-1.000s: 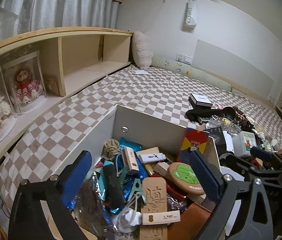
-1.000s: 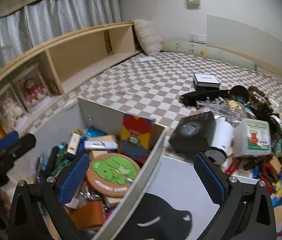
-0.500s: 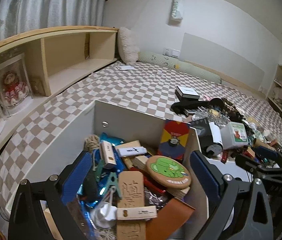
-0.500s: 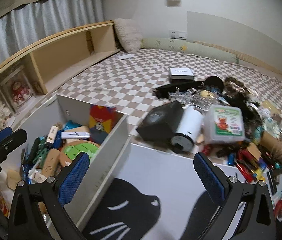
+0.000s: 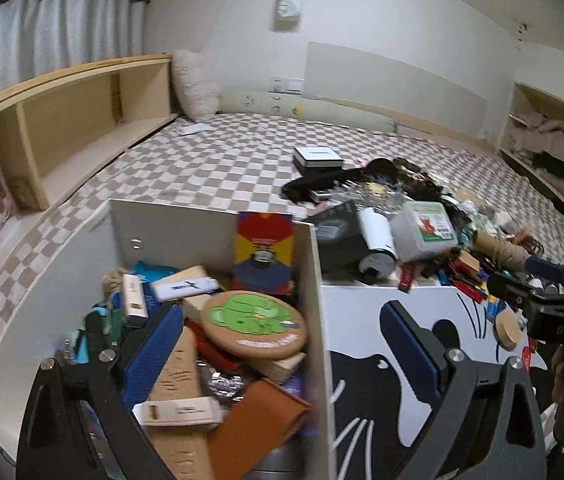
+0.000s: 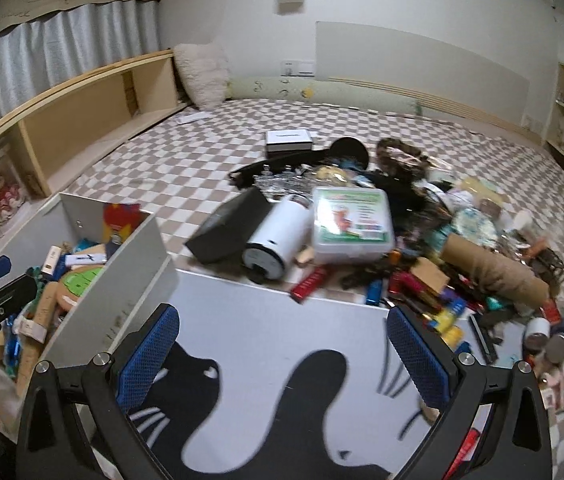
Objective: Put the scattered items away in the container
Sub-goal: 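Withdraw both open tools from the white box back over the mat, then grasp the red lighter with the right tool while the left tool grasps the clear lighter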
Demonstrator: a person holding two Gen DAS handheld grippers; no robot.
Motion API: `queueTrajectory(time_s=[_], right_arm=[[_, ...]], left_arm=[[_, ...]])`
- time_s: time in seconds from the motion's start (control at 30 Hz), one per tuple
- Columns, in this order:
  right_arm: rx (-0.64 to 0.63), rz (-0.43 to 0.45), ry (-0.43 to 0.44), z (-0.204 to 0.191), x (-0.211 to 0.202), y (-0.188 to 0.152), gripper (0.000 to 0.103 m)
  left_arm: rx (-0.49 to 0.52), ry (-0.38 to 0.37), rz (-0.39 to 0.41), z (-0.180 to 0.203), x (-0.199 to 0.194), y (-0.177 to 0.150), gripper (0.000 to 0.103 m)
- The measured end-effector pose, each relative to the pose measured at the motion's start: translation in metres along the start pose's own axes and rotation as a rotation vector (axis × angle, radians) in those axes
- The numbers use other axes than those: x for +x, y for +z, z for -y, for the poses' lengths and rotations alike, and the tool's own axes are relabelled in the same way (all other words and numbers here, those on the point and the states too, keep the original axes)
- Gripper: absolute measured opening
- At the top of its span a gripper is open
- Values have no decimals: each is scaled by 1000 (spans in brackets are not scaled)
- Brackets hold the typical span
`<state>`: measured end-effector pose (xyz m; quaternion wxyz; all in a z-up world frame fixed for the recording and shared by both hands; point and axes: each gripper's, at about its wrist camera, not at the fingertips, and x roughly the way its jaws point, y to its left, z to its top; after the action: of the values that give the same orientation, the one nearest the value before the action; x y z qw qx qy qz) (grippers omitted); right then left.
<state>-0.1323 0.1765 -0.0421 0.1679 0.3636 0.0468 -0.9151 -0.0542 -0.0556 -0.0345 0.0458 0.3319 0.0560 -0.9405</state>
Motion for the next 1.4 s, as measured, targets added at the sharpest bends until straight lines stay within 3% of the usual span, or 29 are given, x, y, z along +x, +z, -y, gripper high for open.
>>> queueTrajectory(time_s=[0.23,0.67,1.1,1.33,1.4], right_arm=[[17,2,-55,33,-10,-16,103],[83,-41,-142,94,-20,-58,103],[167,-119,-145,134,-21,-99,103],[242,-204,-119,153,-7,-121,103],[247,-230,-119,155,-1,-127,98]], left_arm=[[10,-58,-17,27,6,-4,99],[71,-93,-31,69,17,-14,99],[139,-163,-60,111,29,-33,99],[181,-222,-76,141,35,-56,99],[204,-235,-86,151,37,-64,99]])
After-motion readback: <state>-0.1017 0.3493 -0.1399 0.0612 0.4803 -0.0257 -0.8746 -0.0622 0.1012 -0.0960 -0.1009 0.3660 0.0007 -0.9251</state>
